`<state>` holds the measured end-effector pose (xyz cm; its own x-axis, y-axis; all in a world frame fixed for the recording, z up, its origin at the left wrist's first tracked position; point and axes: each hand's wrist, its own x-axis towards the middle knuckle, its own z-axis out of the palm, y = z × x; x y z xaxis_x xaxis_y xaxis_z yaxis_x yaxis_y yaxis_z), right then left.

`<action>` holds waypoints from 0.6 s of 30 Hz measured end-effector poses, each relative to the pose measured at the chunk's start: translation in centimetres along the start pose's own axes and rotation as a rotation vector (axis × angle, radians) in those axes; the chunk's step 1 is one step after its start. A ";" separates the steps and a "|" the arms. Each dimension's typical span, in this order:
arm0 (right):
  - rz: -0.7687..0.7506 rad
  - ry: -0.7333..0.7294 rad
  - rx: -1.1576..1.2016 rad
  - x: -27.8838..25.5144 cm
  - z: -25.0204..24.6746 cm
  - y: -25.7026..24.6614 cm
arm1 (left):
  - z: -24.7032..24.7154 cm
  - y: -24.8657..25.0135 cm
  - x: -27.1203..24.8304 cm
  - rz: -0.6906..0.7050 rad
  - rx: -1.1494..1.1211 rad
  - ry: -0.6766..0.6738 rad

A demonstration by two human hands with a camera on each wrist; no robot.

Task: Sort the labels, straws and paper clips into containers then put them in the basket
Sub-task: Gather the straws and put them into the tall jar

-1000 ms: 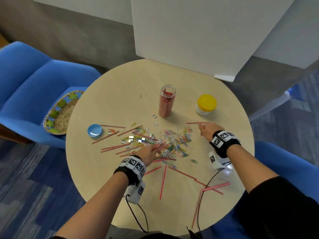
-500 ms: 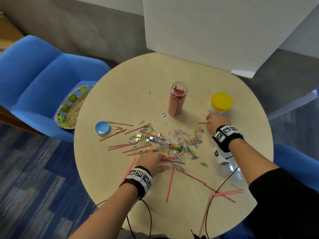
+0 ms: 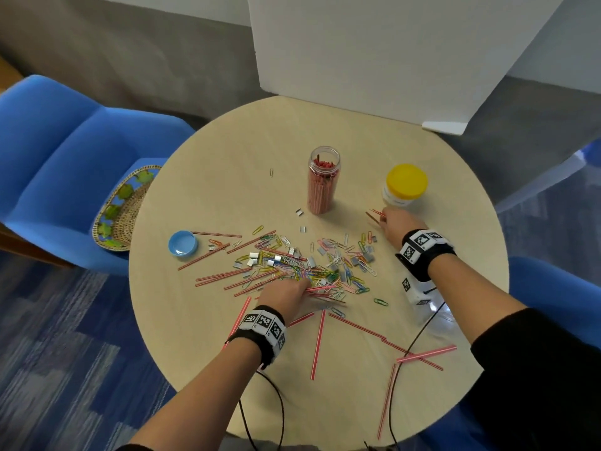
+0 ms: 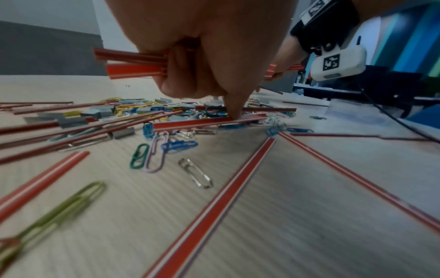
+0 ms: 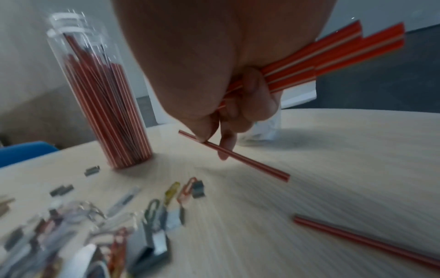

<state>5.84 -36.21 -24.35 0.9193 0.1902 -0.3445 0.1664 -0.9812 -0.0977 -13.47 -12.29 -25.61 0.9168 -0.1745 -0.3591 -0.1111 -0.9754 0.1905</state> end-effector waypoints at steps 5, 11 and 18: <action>0.007 0.088 0.347 -2.1 -1.4 -0.4 | -0.4 -0.4 0.0 -0.140 -0.237 0.133; -0.014 -0.128 0.601 -9.6 -1.8 -3.5 | -1.1 -1.1 -0.3 -0.196 -0.276 0.173; 0.055 -0.365 0.212 -15.6 4.6 -5.2 | 1.5 0.6 -3.3 -0.154 -0.228 0.028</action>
<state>-10.98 -33.93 -22.78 0.7320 0.1742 -0.6586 0.0086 -0.9690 -0.2467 -17.14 -12.54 -25.73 0.9268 -0.0196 -0.3750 0.1166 -0.9342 0.3372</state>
